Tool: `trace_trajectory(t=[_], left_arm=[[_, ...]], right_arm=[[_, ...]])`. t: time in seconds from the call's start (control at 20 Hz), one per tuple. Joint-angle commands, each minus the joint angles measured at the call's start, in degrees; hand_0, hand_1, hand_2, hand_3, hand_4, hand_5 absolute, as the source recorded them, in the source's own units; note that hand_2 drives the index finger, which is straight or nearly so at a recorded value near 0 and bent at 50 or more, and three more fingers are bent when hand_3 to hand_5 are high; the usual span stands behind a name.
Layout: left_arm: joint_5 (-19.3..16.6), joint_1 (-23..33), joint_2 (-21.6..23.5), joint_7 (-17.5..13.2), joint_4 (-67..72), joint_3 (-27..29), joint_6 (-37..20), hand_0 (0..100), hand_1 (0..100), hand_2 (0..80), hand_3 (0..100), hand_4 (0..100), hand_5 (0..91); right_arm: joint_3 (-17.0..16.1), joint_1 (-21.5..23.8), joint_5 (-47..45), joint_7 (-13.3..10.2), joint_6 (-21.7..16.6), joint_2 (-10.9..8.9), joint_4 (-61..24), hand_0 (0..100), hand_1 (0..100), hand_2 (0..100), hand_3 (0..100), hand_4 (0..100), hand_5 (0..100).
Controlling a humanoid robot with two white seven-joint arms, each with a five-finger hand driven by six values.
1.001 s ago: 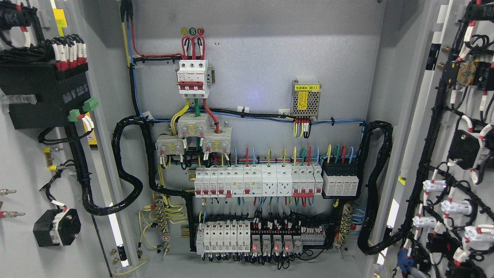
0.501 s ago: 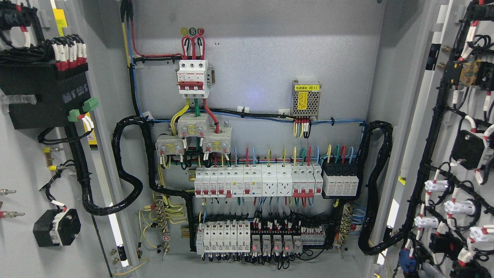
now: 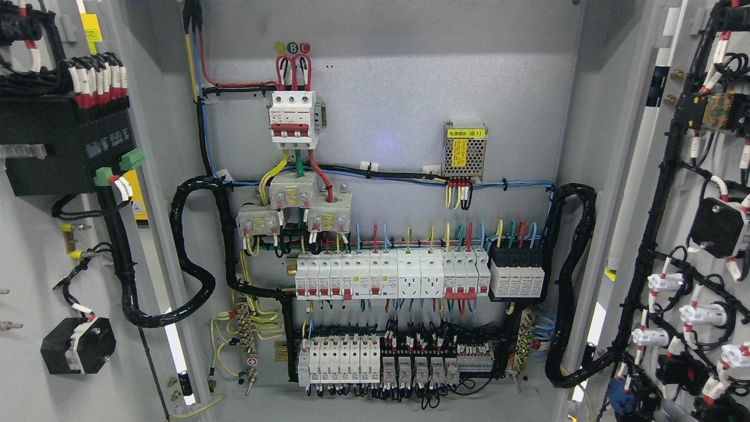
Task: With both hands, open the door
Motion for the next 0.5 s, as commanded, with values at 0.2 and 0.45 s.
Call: trace_trajectory(t=[0.2, 0.45], left_arm=[[6.00, -4.27, 5.71, -0.22, 8.14, 8.24, 3.03, 12, 56, 0.0, 0, 0, 0.0], [11.97, -5.15, 10.73, -1.27, 13.15, 8.33, 3.30, 12, 56, 0.0, 0, 0, 0.0]], right_arm=[[-4.53, 1.23, -3.43, 0.22, 0.47, -0.16, 0.78, 0, 50, 4, 0, 0, 0], [-6.20, 1.66, -3.95, 0.22, 0.47, -0.16, 1.74, 0, 50, 4, 0, 0, 0]])
